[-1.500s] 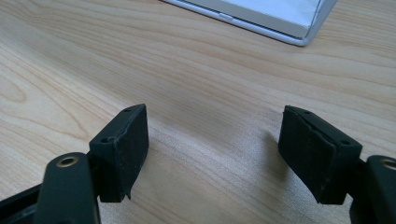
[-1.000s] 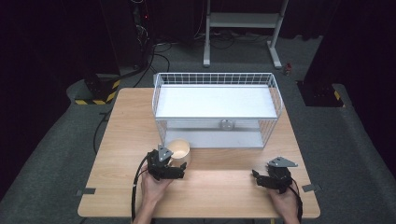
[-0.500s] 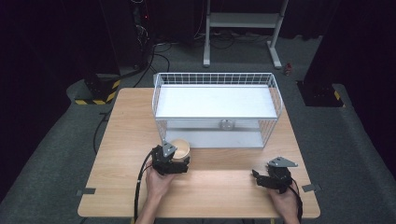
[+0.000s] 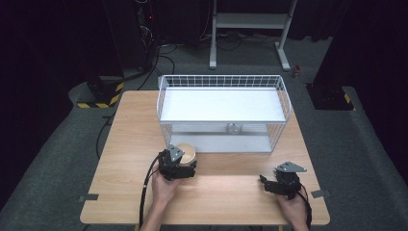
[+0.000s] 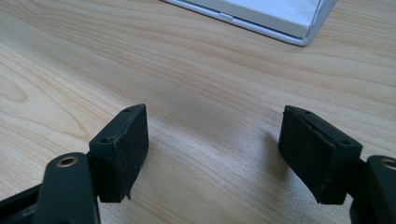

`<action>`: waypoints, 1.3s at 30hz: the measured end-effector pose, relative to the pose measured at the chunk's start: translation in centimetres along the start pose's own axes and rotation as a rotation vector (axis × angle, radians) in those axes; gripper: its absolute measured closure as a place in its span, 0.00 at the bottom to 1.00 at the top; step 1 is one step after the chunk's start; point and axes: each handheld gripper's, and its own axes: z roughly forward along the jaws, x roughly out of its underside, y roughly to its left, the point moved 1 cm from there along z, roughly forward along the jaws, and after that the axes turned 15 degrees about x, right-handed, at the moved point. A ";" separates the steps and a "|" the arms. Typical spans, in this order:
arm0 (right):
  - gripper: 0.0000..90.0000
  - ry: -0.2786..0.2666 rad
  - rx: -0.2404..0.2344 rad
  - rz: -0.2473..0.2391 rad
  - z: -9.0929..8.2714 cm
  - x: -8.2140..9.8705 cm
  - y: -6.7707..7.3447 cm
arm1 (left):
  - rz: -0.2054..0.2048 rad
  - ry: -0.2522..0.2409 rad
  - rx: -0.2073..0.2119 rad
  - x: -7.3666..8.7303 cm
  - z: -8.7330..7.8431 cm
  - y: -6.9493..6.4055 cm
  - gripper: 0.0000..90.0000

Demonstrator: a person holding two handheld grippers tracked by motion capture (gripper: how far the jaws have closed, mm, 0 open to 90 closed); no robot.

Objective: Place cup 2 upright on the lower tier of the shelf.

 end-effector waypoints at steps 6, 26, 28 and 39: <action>0.27 0.000 0.000 0.000 0.0 0.0 0.0 | 0.023 0.000 0.007 -0.1 -0.1 -0.2 0.10; 0.27 0.000 -0.001 -0.001 0.0 0.0 0.0 | 0.011 -0.015 0.038 -1.7 -0.2 -0.5 0.10; 0.27 0.000 -0.001 -0.001 0.0 0.0 0.0 | 0.013 -0.015 0.035 -2.0 0.0 -0.4 0.10; 0.27 0.000 -0.001 0.000 0.0 0.0 0.0 | 0.020 -0.002 0.027 -3.2 0.9 -0.1 0.10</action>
